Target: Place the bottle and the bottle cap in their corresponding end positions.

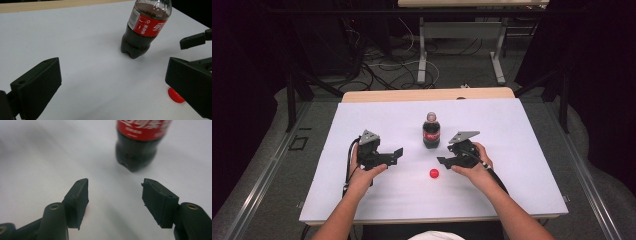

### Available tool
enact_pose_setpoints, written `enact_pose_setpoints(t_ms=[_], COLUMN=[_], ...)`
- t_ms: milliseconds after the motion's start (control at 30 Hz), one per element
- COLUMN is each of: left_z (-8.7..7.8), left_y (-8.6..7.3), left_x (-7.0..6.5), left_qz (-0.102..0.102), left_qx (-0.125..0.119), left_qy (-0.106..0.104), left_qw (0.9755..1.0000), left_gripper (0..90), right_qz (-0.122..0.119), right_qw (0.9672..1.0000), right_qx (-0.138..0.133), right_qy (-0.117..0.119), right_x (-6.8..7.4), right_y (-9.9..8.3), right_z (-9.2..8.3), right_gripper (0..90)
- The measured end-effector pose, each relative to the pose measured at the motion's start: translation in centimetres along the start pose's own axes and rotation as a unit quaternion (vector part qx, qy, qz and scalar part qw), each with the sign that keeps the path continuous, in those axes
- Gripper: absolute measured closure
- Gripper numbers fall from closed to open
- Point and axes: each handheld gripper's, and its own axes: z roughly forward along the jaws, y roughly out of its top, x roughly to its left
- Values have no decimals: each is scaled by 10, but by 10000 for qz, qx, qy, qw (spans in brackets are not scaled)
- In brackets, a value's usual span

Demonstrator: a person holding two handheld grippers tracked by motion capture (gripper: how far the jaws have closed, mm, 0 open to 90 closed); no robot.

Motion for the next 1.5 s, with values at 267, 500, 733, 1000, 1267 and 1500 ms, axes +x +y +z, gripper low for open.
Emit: enact_pose_setpoints(t_ms=[267, 500, 733, 1000, 1267, 1500], left_z=[0, 0, 1, 5, 8, 8], left_y=[-3, -6, -9, -17, -22, -22], left_x=[10, 21, 31, 38, 46, 47], left_qz=[-100, -241, -291, -330, -442, -440], left_qx=[120, 181, 230, 326, 418, 483], left_qy=[197, 342, 475, 663, 732, 697], left_qw=[9997, 9990, 9982, 9967, 9955, 9954], left_gripper=[6, 6, 6, 6, 6, 6], right_qz=[429, 892, 1124, 1404, 1584, 1772], right_qw=[9972, 9909, 9832, 9768, 9705, 9652], right_qx=[-204, -250, -244, -284, -312, -317], right_qy=[-581, -973, -1415, -1593, -1790, -1899], right_x=[-30, -61, -86, -102, -111, -118], right_y=[-3, -18, -37, -54, -66, -73], right_z=[-20, -38, -48, -51, -55, -60], right_gripper=[331, 296, 163, 143, 110, 85])
